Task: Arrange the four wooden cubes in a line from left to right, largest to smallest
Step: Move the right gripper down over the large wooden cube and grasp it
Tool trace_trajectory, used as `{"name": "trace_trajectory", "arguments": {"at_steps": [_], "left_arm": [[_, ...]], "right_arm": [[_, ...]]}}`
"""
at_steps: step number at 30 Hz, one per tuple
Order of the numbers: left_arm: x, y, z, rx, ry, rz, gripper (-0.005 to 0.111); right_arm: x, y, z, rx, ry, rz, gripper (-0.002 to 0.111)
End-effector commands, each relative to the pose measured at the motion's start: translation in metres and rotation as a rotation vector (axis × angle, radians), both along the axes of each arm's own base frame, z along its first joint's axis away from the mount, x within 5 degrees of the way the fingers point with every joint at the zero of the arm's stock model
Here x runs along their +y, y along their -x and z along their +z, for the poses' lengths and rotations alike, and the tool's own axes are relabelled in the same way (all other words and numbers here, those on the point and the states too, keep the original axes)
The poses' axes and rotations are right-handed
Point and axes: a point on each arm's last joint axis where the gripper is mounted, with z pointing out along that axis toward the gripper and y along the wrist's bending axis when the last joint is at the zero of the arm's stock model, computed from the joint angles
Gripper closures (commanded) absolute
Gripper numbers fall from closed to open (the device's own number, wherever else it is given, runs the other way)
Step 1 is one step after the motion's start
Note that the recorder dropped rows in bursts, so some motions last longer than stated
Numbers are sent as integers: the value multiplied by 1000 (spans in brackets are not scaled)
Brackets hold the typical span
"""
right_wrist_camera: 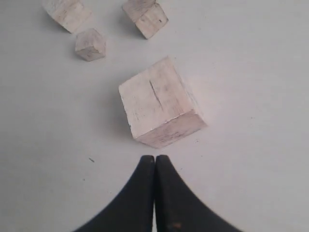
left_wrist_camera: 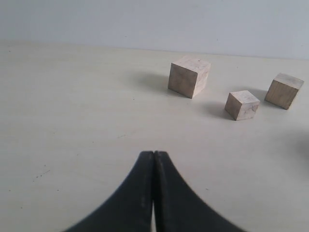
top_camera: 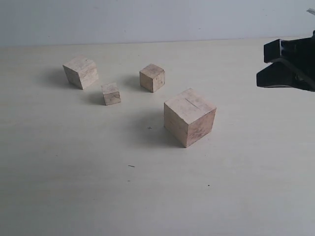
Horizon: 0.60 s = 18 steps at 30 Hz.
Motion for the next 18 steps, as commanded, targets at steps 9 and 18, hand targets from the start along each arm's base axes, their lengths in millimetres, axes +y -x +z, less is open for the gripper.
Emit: {"name": "trace_trajectory", "arguments": {"at_steps": [9,18], "left_arm": [[0,0,1,-12,7,-6,107],[0,0,1,-12,7,-6,107]], "right_arm": [[46,-24,17,-98,210,236,108],[101,-33,-17,-19,399,328,102]]}}
